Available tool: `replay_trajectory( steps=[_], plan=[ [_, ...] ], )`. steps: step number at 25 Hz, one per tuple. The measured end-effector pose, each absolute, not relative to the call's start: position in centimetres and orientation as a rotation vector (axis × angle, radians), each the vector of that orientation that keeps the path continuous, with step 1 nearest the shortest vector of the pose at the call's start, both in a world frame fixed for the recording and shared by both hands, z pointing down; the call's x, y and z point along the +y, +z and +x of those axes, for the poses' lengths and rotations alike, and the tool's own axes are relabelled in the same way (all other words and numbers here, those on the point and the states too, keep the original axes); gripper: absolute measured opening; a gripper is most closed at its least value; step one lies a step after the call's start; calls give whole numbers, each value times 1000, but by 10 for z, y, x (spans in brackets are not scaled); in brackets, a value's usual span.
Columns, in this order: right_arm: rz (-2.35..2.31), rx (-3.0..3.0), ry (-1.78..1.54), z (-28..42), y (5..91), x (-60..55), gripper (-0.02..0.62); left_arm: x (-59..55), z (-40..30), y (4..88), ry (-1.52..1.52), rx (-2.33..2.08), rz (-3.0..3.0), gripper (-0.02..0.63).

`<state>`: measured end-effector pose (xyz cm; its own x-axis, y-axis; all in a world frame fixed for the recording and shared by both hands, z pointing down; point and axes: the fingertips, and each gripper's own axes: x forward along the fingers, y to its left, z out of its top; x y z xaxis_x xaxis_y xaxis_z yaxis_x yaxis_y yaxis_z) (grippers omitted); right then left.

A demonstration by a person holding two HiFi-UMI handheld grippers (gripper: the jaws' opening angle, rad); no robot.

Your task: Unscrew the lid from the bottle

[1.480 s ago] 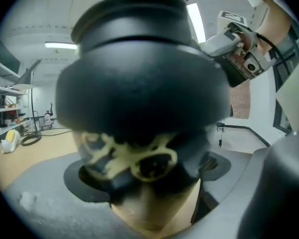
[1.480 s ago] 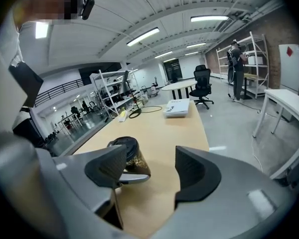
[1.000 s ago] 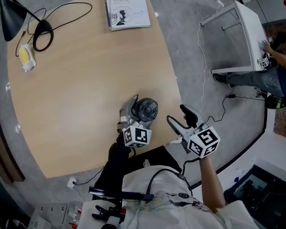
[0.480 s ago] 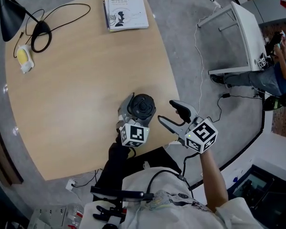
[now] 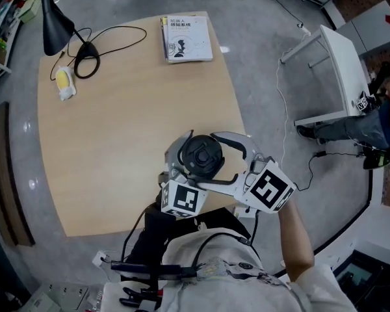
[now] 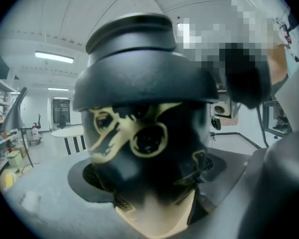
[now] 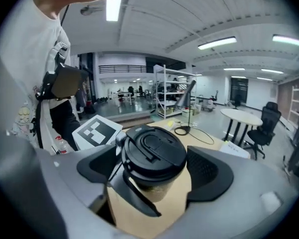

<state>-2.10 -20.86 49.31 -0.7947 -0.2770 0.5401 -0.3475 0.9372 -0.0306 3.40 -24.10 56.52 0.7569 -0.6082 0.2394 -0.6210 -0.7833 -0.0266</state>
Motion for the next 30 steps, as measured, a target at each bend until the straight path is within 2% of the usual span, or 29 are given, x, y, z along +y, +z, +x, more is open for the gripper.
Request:
replay_trajectory(
  steps=[5,10,15,23,30],
  plan=[
    [150,-2594,-29,-24,443,-168,459,-201,45,508,465,-957,3014,451],
    [-64,-2729,-127,-6,396,-118,459,-159,63,462,374,-1050,3007,431],
    [-168,-2798,-118,1,371,-83,459,-131,65,435,372,-1160,2970,434],
    [-227,-2900,-64,-23,330,-62,458,-111,48,393,133,-1155,2974,448],
    [-283,-2942,6,-36,315,-56,458,-98,34,383,248,-996,3070,453]
  ],
)
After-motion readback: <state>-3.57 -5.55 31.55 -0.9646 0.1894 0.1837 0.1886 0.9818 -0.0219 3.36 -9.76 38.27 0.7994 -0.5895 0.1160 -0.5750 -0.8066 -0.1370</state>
